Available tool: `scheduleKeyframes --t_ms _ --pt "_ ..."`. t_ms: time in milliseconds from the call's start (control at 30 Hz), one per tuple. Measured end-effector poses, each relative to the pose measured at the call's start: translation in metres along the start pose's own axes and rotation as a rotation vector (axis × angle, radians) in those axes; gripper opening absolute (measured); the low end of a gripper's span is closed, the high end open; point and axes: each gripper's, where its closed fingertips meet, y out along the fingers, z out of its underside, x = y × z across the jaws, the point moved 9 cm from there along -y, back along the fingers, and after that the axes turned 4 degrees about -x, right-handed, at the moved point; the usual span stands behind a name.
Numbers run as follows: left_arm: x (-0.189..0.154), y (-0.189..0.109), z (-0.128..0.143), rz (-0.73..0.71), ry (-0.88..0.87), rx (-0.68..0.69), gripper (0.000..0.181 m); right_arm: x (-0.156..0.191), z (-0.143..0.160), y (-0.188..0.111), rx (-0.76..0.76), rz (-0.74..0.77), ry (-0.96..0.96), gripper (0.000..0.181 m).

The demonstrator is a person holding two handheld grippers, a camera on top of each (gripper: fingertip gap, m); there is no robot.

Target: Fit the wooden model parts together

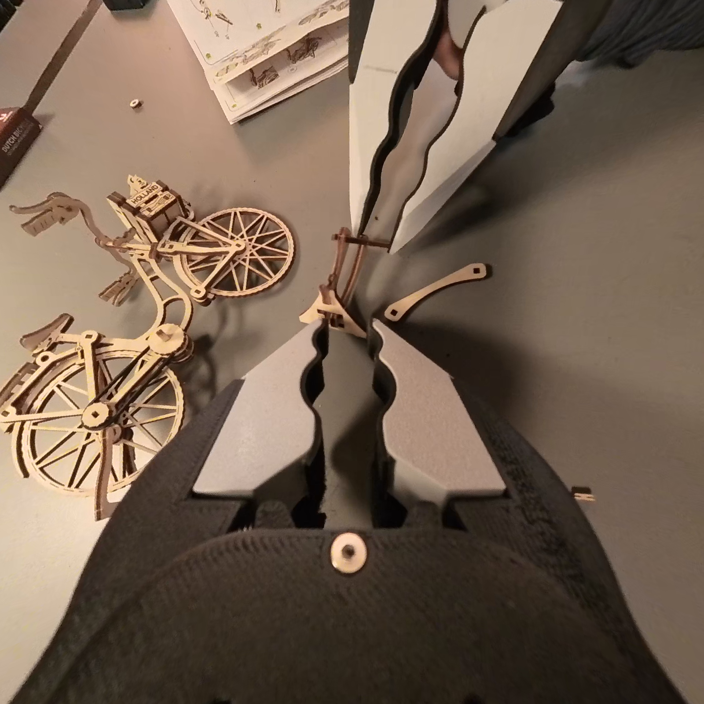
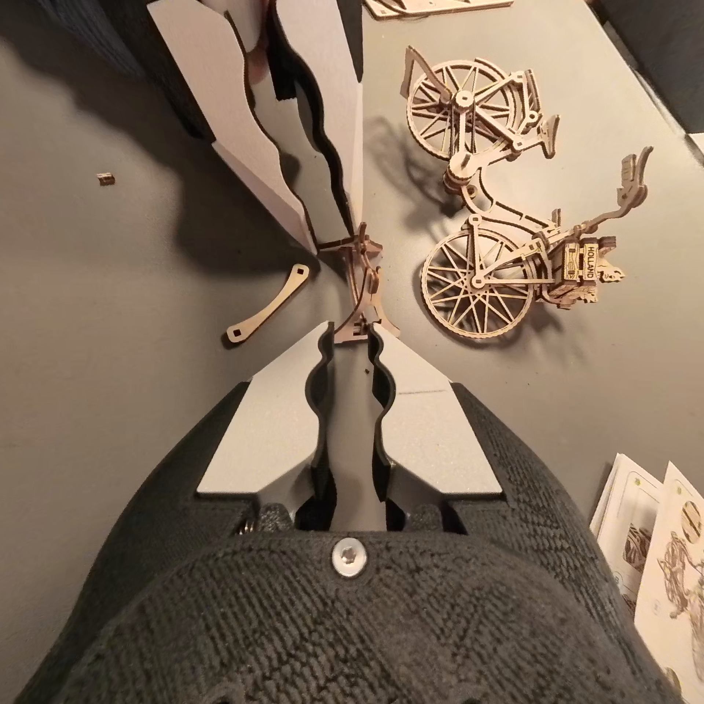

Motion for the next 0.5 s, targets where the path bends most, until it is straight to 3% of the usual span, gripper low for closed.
scheduleKeyframes --t_ms 500 --pt "-0.0002 0.0001 0.0001 0.007 0.000 0.001 0.017 -0.0029 0.0012 -0.0022 -0.035 -0.032 0.042 0.020"
